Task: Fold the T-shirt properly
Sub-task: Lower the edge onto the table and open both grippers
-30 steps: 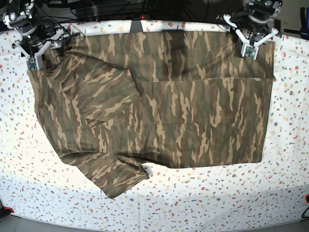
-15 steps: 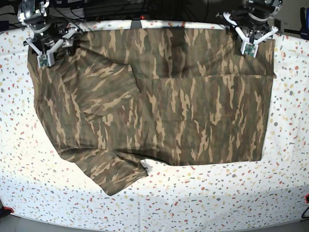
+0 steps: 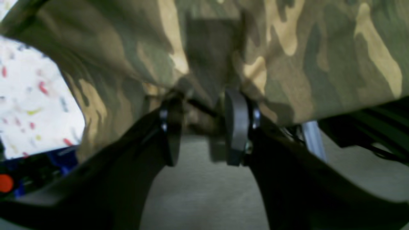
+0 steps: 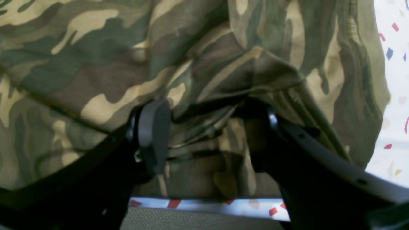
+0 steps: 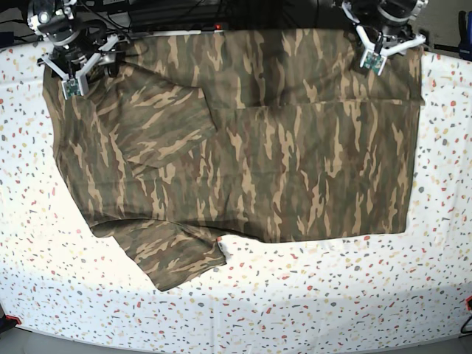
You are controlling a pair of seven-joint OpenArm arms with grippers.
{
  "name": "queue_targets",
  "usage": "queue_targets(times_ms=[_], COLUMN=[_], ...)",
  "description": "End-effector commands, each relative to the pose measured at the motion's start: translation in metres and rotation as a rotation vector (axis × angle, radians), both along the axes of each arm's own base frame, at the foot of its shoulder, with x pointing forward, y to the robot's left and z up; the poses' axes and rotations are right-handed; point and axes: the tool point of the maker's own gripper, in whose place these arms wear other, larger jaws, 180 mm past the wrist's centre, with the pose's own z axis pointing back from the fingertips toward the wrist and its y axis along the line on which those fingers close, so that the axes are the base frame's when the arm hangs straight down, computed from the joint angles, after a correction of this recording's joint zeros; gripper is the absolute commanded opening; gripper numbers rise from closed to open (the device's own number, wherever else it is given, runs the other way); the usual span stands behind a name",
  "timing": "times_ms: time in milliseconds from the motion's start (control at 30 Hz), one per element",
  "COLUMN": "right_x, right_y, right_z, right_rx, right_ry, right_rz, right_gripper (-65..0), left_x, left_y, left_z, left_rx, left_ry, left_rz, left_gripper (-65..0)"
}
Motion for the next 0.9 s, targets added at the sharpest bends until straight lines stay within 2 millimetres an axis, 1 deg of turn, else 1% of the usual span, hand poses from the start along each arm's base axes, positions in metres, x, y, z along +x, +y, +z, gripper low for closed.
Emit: queue_targets(times_ms=[0, 200, 367, 400, 467, 567, 633, 733, 867], right_x=[0.005, 0.003, 0.006, 0.006, 0.006, 0.006, 0.006, 0.007, 0.011], right_y=[-0.003, -0.006, -0.005, -0.005, -0.004, -0.004, -0.004, -0.006, -0.005], right_z=[0.007, 0.006, 0.008, 0.009, 0.008, 0.008, 0.009, 0.009, 0.015], right_rx=[-0.015, -0.042, -0.035, -0.029, -0.026, -0.027, -0.027, -0.032, -0.039], right_ry=[-0.023, -0.011, -0.03, -0.033, -0.033, -0.033, -0.033, -0.033, -0.049], right_rz=[0.011, 0.017, 0.018, 0.016, 0.015, 0.016, 0.016, 0.021, 0.033], right_gripper=[-28.2, -28.2, -28.2, -28.2, -28.2, -28.2, -28.2, -28.2, -28.2], left_x=[0.007, 0.015, 0.038, 0.042, 0.045, 0.042, 0.041, 0.044, 0.041], left_y=[-0.002, -0.003, -0.003, -0.001, 0.004, 0.014, 0.019, 0.023, 0.026], left_z=[0.008, 0.011, 0.017, 0.015, 0.004, -0.02, -0.032, -0.038, -0.037], left_rx=[-0.002, -0.009, -0.009, -0.006, 0.005, 0.026, 0.036, 0.048, 0.061], left_ry=[-0.046, -0.076, -0.134, -0.136, -0.115, -0.053, -0.026, -0.007, 0.015], left_rz=[-0.012, -0.018, -0.018, -0.015, -0.005, 0.014, 0.024, 0.034, 0.047], left_gripper=[-43.5, -43.5, -43.5, -43.5, -43.5, -43.5, -43.5, -43.5, -43.5])
